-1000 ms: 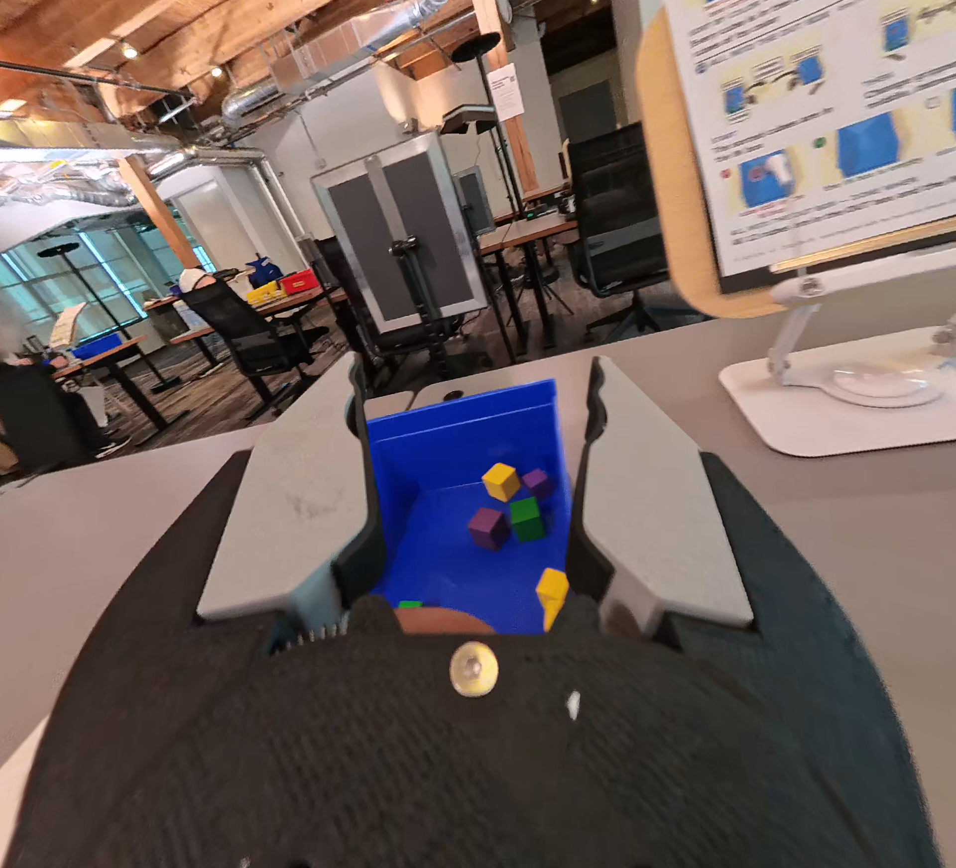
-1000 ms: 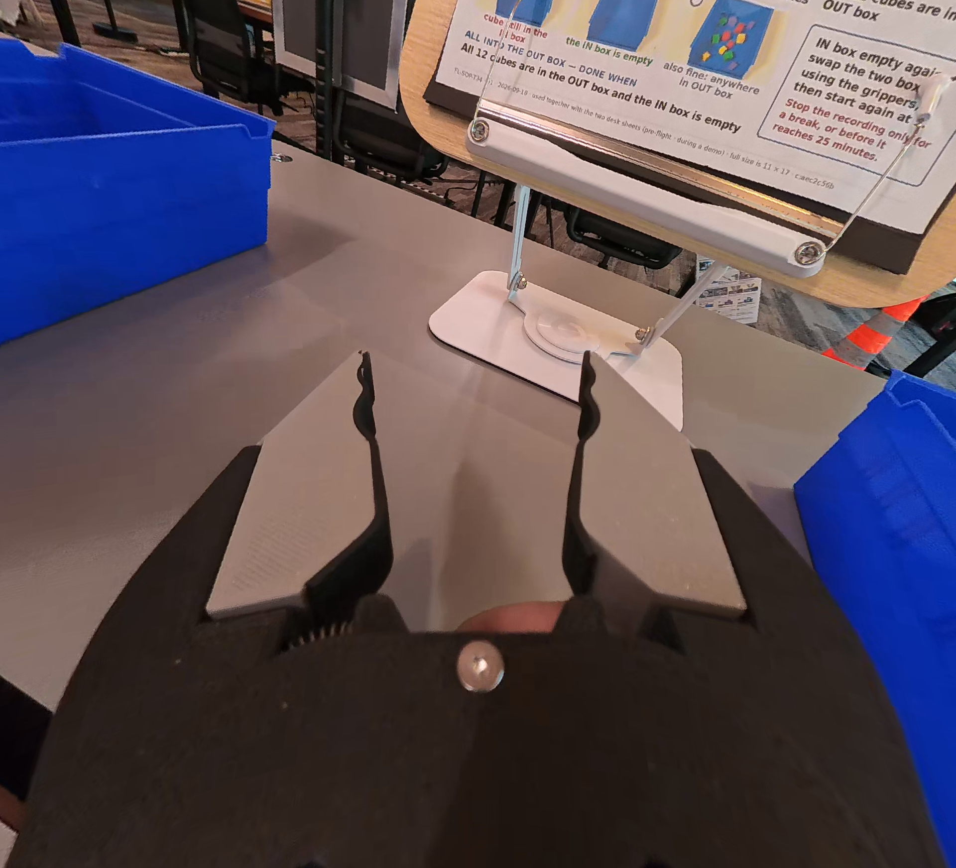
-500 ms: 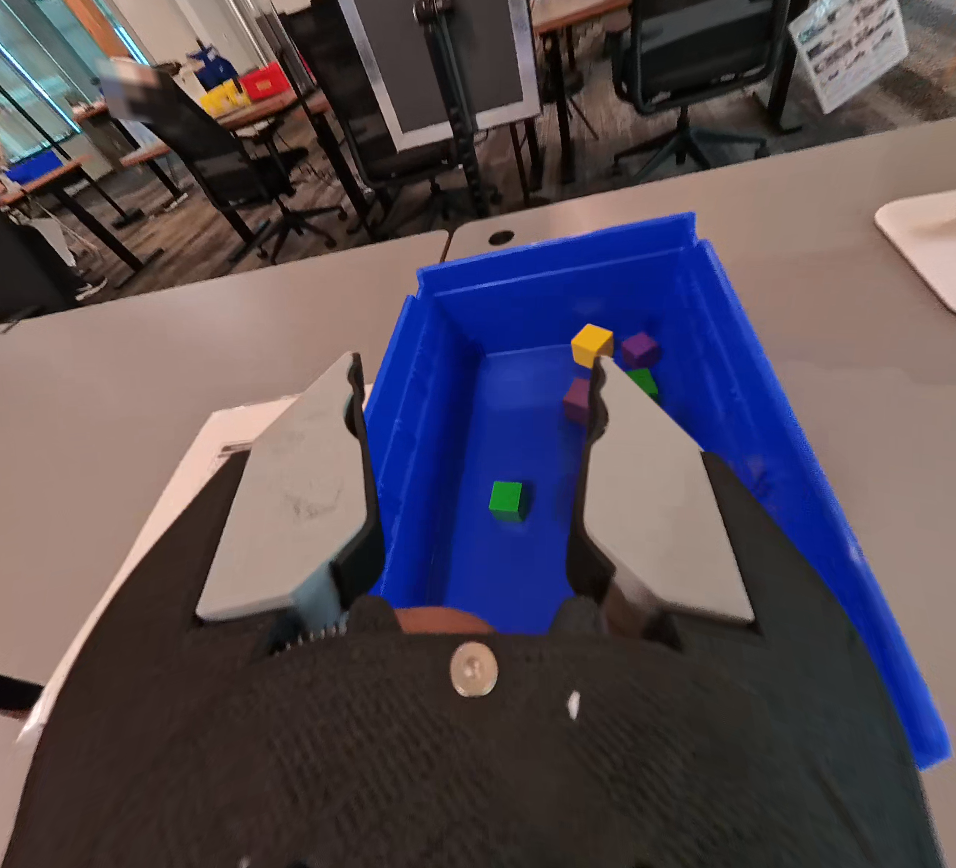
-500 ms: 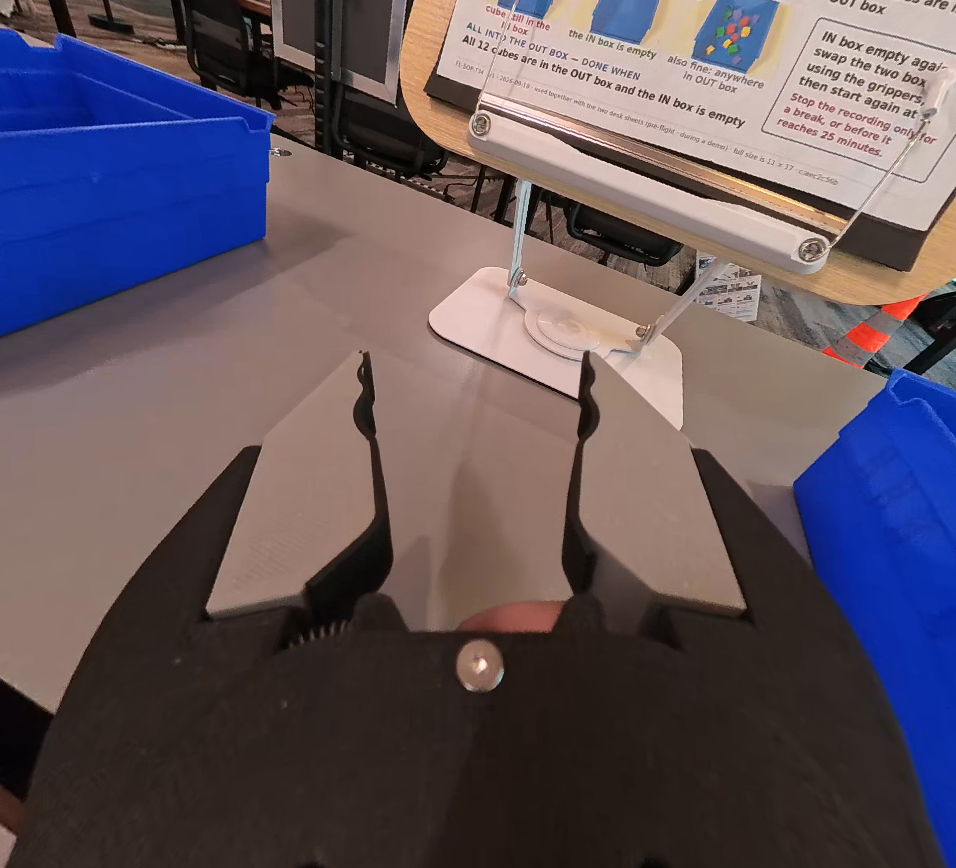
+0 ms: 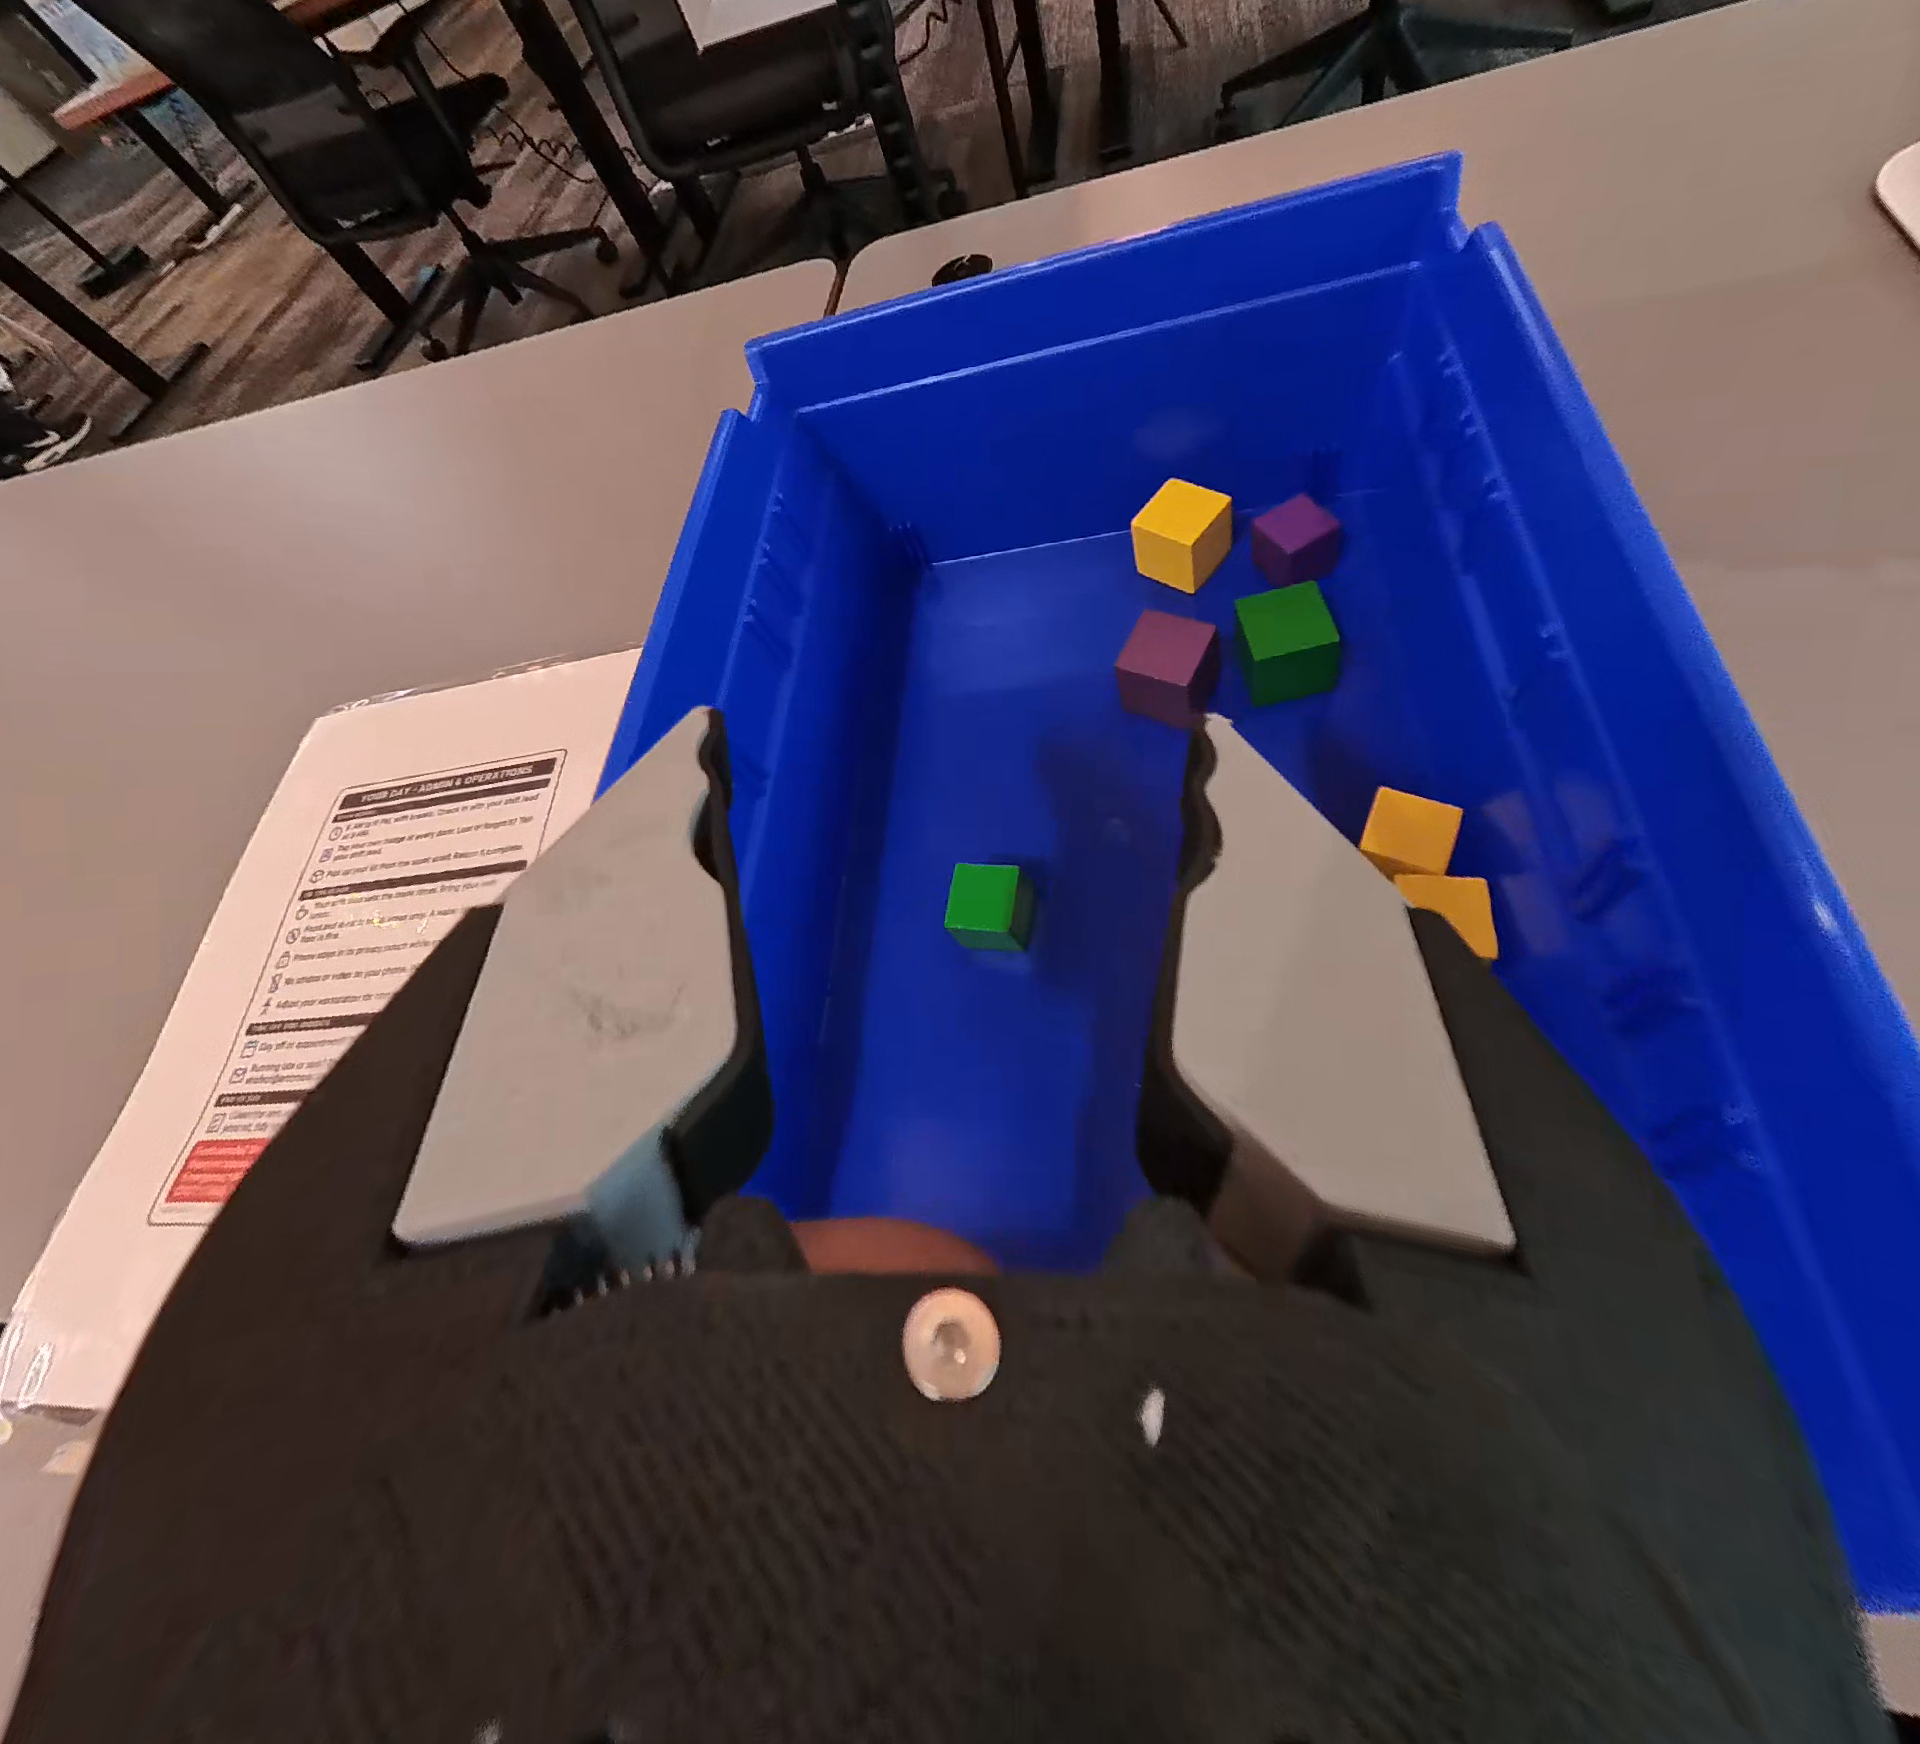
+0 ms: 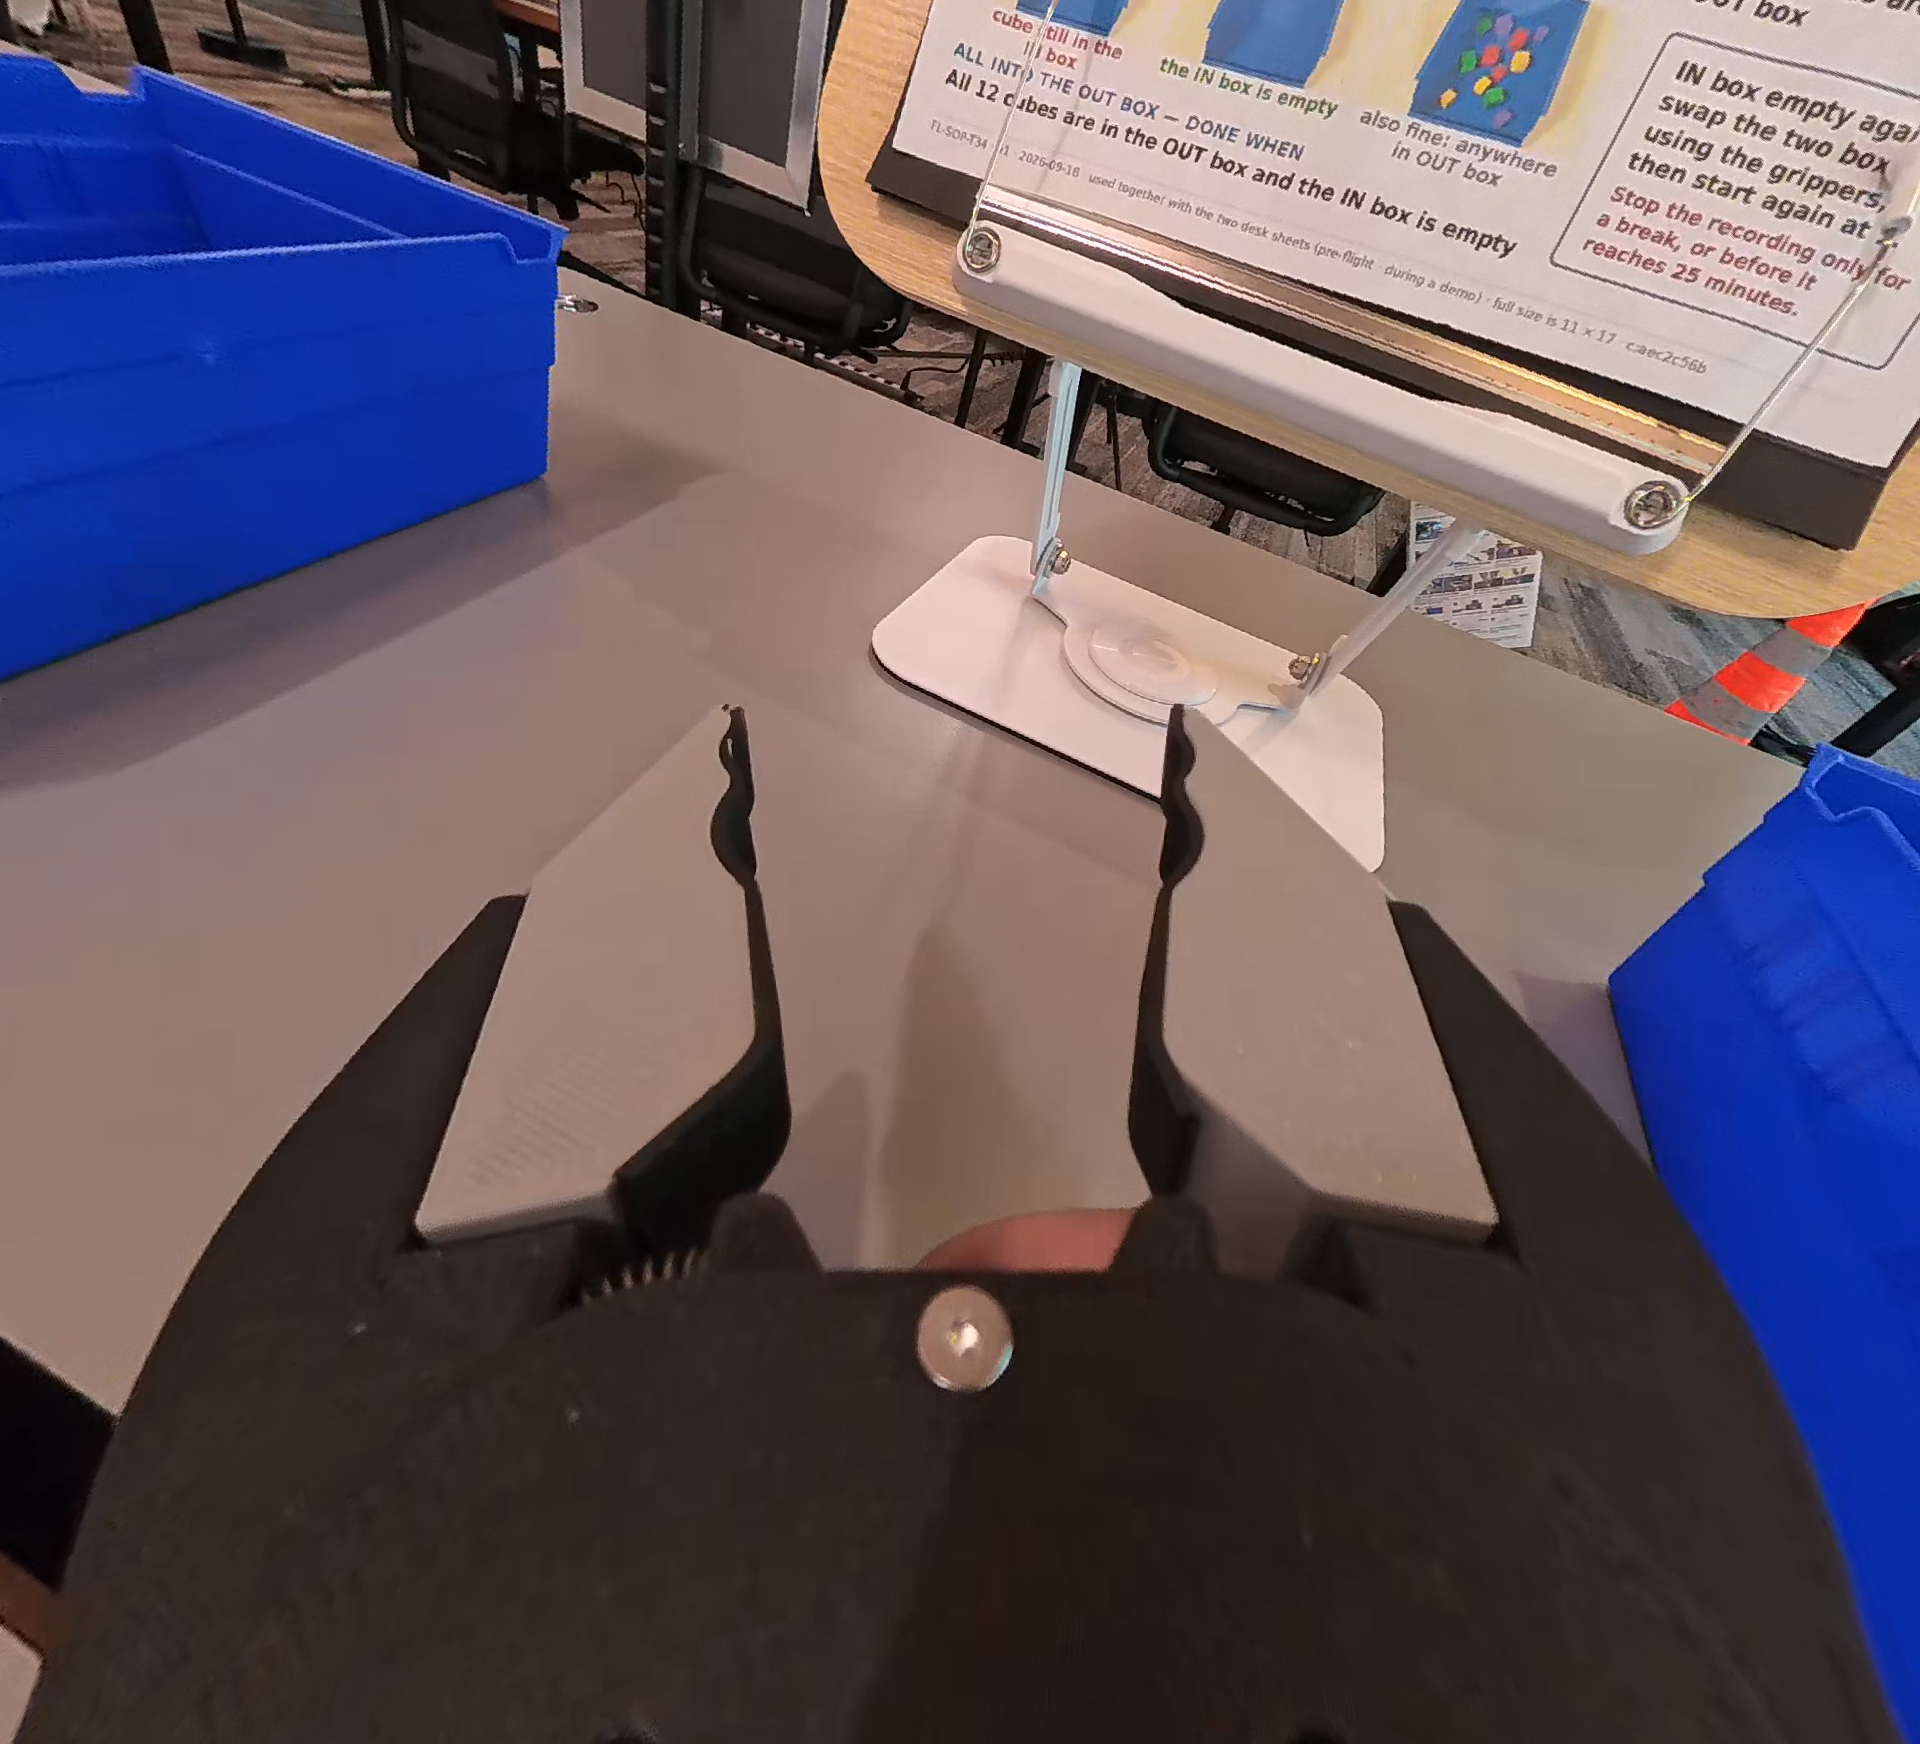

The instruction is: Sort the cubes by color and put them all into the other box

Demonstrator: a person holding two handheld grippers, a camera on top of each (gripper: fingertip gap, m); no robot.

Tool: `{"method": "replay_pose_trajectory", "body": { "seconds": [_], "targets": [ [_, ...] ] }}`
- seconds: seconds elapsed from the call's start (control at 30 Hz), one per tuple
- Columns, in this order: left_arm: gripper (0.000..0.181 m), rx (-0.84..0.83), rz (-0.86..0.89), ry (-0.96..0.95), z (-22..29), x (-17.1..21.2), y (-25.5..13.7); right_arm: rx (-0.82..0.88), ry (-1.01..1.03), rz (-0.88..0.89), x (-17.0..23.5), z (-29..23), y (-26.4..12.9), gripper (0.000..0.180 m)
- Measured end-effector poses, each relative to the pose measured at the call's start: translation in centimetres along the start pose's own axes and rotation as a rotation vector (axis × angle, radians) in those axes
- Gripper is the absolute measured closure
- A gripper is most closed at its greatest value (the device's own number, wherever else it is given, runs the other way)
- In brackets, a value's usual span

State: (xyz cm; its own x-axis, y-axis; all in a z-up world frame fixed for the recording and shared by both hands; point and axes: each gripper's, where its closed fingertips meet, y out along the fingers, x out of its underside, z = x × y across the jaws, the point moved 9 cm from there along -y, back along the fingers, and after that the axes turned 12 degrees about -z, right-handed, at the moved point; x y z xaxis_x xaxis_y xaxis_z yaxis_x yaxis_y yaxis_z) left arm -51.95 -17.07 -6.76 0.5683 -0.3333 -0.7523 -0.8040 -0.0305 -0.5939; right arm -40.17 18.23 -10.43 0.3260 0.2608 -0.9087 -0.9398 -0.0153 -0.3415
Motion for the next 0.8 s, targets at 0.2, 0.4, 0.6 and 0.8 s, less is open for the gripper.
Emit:
{"method": "replay_pose_trajectory", "body": {
  "seconds": [0.2, 0.4, 0.6, 0.8],
  "targets": [
    [0.095, 0.056, -0.044, 0.002, 0.0, -0.1, 0.1, -0.005, 0.0, 0.006, -0.1, -0.1, -0.1, 0.103],
    [0.1, 0.202, -0.044, -0.017, 0.1, 0.0, 0.9, -0.018, -0.006, -0.019, 0.4, -0.3, 0.4, 0.104],
    [0.101, 0.256, -0.067, 0.047, 0.2, -1.4, 2.9, -0.027, -0.021, -0.016, 0.4, -0.7, 0.3, 0.104],
    [0.111, 0.36, -0.188, 0.249, 1.2, -2.3, 6.7, -0.046, -0.054, -0.007, 0.2, -1.6, 0.1, 0.104]
  ]
}}
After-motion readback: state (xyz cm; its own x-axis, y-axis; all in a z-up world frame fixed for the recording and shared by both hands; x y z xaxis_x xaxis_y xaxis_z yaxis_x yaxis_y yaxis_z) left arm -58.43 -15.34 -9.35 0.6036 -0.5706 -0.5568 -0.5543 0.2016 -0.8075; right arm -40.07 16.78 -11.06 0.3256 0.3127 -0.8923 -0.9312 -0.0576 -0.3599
